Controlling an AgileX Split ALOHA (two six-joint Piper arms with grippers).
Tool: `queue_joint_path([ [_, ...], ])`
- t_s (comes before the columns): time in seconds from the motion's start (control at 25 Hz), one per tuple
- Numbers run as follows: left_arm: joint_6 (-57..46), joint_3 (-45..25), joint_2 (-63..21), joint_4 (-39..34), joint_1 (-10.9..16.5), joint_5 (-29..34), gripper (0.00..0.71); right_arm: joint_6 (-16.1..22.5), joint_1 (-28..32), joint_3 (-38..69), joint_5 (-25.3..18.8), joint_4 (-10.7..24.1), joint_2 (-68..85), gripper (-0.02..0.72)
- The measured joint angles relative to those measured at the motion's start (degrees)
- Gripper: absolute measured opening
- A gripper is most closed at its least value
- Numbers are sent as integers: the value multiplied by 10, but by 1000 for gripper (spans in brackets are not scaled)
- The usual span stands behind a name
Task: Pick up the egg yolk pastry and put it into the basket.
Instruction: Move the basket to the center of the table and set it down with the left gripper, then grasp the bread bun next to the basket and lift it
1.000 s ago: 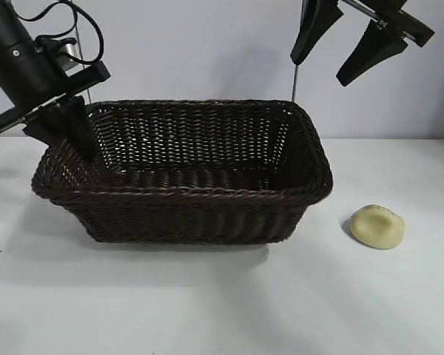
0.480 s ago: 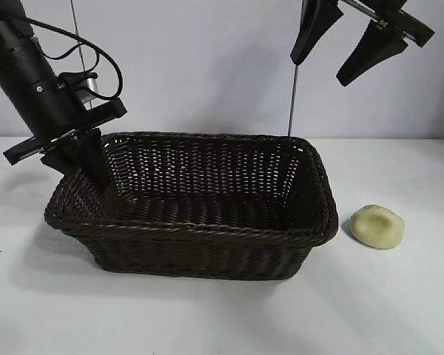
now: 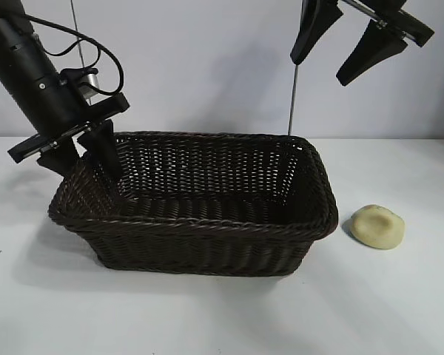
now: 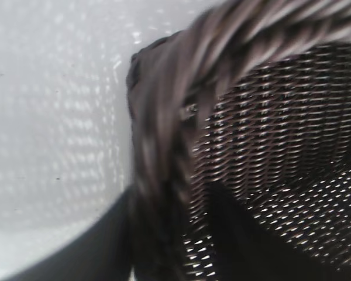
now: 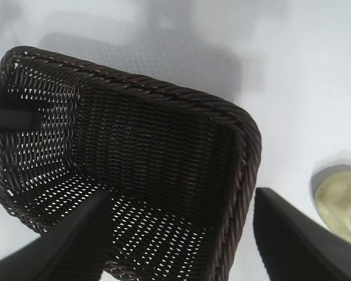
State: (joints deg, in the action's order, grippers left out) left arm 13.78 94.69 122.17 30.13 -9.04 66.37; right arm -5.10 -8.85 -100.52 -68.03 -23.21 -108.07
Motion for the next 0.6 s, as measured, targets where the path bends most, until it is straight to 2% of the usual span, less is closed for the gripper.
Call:
queue_joint_path([
  [0.4,-30,0,-134,-27,1,31,520,1,0,0,1,0,0,496],
  [0.6,-39,0,-174,-29,-14,38,520,1,0,0,1,0,0,496],
])
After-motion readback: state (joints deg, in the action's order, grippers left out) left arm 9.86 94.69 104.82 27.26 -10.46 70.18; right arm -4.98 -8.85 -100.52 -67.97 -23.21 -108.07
